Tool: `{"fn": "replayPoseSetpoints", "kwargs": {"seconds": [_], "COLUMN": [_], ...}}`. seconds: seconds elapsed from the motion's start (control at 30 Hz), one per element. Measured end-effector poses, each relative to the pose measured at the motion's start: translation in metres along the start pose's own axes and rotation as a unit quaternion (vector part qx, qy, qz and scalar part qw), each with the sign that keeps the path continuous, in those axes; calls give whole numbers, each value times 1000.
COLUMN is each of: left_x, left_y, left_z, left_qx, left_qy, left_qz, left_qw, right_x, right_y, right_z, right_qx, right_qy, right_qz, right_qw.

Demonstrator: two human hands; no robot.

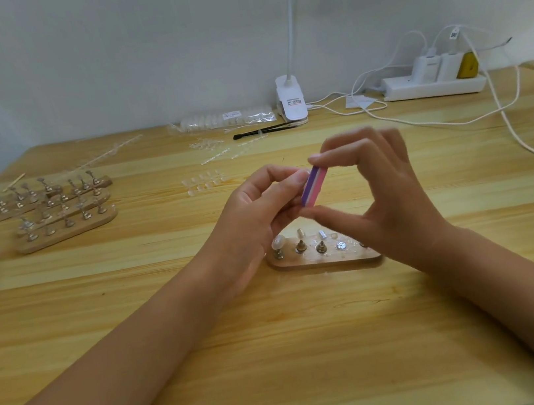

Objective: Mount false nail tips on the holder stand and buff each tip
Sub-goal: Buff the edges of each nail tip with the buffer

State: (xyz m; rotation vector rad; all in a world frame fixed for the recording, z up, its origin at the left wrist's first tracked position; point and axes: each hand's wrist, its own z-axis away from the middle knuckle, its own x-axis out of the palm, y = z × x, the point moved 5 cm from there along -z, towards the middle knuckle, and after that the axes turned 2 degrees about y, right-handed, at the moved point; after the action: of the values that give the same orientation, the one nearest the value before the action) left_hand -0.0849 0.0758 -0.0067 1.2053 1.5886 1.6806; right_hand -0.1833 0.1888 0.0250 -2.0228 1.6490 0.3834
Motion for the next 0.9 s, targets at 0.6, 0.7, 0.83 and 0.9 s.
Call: {"fn": "replayPoseSetpoints", "kwargs": {"seconds": [0.6,0.7,0.83,0.9], "left_x": [-1,-2,0,1], "left_y": [6,6,6,7], "left_z": [0,-1,0,0], "left_qx": [45,46,44,43], "left_qy": [9,11,1,1], "left_qz": [-80,-79,-79,-65], "left_qw": [996,996,996,997], "right_x": [-13,-5,4,3], "right_y": [10,0,11,14], "right_z": [-2,0,2,3], "right_qx": [124,56,181,208], "right_qy": [22,-21,-36,-35], "right_qz": [-124,-94,-137,-161], "right_qw": [984,994,973,964]}}
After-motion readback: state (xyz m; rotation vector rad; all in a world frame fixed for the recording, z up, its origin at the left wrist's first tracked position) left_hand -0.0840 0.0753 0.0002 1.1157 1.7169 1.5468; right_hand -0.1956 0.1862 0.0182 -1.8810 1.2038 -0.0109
